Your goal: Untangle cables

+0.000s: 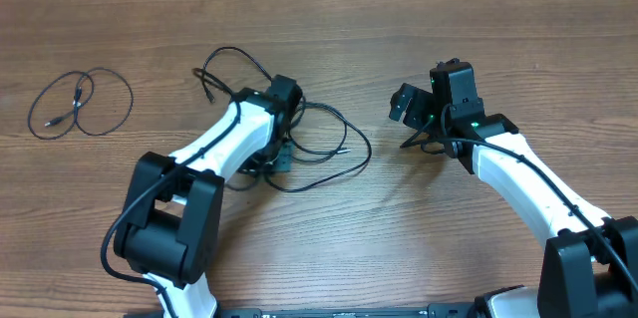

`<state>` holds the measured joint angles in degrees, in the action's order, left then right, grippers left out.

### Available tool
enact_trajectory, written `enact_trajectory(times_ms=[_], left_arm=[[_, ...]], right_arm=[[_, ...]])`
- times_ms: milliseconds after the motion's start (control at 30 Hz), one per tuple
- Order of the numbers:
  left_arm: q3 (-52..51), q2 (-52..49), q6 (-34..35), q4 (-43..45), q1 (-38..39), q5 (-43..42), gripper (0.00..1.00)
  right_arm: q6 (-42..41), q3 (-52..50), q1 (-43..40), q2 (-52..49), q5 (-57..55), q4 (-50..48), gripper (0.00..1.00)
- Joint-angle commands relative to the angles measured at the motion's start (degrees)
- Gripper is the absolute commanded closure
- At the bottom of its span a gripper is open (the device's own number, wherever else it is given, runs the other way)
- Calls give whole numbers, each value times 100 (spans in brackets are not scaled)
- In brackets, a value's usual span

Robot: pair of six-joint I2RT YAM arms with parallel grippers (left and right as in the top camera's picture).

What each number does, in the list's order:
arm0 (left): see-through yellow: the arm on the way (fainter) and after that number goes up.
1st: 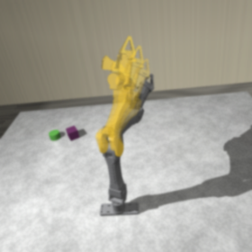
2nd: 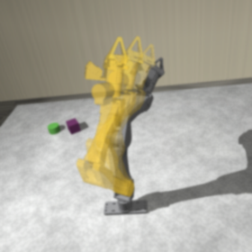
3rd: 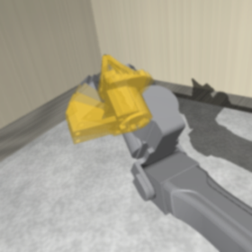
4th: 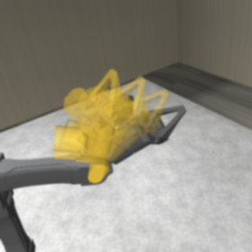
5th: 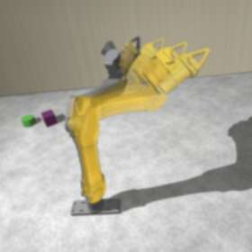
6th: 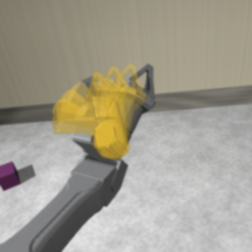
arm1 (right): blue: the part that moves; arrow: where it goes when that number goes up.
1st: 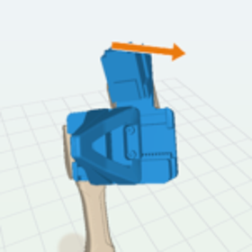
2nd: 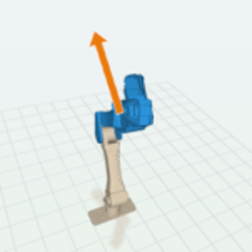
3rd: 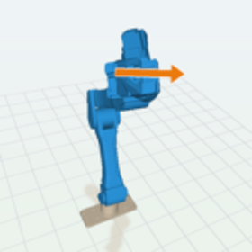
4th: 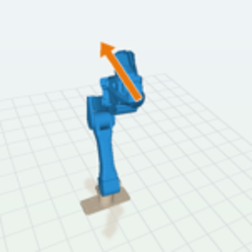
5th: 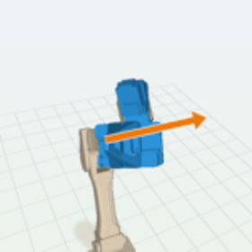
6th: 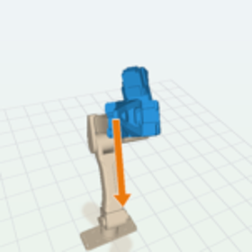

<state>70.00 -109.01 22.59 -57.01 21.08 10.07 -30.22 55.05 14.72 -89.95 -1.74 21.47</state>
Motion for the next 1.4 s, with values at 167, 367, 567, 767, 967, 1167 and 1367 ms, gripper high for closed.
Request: enact_trajectory(times_ms=[167, 367, 567, 767, 967, 1167, 1367], left_arm=[[101, 203, 466, -479, -1019, 501, 96], [98, 225, 400, -481, -1436, 31, 76], [393, 227, -404, -610, -1478, -1209, 54], [1674, 227, -417, -1388, -1469, -1414, 46], [2269, 225, 9, -750, -1349, -2065, 44], [1930, 125, 1043, 254, -1115, -2041, 61], [1563, 74, 1495, 1139, -859, -1985, 63]], right_arm=[[-13, 7, 15, 4, -55, -33, 0], [-13, 7, 15, 4, -55, -33, 0], [-13, 7, 15, 4, -55, -35, 0], [-13, 7, 15, 4, -55, -33, 0], [-13, 7, 15, 4, -55, -33, 0], [-13, 7, 15, 4, -55, -33, 0], [-13, 7, 15, 4, -55, -33, 0]])
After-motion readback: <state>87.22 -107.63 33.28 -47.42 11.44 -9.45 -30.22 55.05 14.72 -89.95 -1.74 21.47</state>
